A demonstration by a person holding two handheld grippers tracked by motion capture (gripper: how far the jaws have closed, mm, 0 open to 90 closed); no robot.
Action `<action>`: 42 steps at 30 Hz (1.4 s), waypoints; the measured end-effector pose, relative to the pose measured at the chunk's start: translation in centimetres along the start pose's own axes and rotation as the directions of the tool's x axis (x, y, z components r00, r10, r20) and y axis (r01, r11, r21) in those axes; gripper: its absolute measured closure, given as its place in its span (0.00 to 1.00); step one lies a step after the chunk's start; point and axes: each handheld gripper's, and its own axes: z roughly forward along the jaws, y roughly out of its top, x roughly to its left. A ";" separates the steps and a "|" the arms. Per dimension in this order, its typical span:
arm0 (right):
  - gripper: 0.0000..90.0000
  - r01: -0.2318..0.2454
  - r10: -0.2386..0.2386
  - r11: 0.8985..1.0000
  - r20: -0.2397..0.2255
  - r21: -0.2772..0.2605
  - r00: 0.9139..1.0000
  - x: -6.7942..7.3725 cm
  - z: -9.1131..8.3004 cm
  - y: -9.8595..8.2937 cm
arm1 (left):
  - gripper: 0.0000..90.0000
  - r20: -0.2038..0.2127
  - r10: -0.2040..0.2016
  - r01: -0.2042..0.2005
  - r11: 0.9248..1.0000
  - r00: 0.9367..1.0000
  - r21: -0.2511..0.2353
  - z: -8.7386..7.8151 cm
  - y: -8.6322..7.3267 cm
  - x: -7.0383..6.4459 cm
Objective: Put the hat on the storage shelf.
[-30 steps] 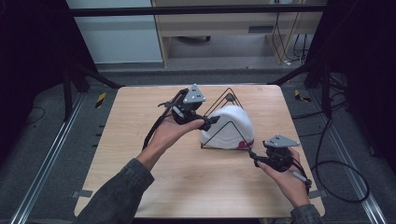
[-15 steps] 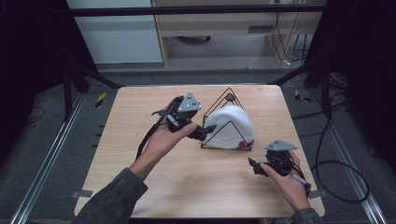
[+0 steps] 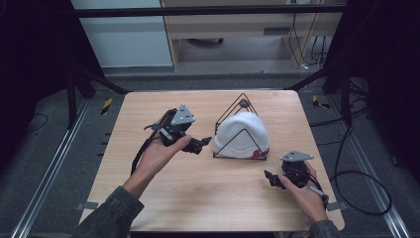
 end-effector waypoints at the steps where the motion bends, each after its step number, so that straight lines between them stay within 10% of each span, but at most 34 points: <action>1: 0.15 -0.003 0.003 1.000 0.000 0.000 1.000 0.0 0.1 -0.1 | 0.06 -0.006 -0.009 0.009 1.000 1.000 0.005 -0.1 -0.4 0.2; 13: 0.16 -0.018 0.018 1.000 -0.015 0.025 1.000 0.1 0.9 -1.0 | 0.07 -0.104 -0.103 0.114 0.988 0.989 0.108 -0.5 -9.3 2.0; 27: 0.15 -0.037 0.038 0.998 -0.011 0.042 0.999 0.0 1.7 -1.5 | 0.07 -0.212 -0.275 0.315 0.930 0.938 0.189 -2.9 -21.0 4.6; 34: 0.14 -0.035 0.035 0.999 0.011 0.003 0.999 0.1 1.8 -1.9 | 0.05 -0.255 -0.317 0.365 0.916 0.913 0.166 -4.0 -24.2 5.2; 42: 0.14 -0.049 0.049 0.999 0.026 0.003 0.998 0.6 1.9 -1.9 | 0.03 -0.267 -0.317 0.368 0.915 0.910 0.169 -4.2 -24.4 5.2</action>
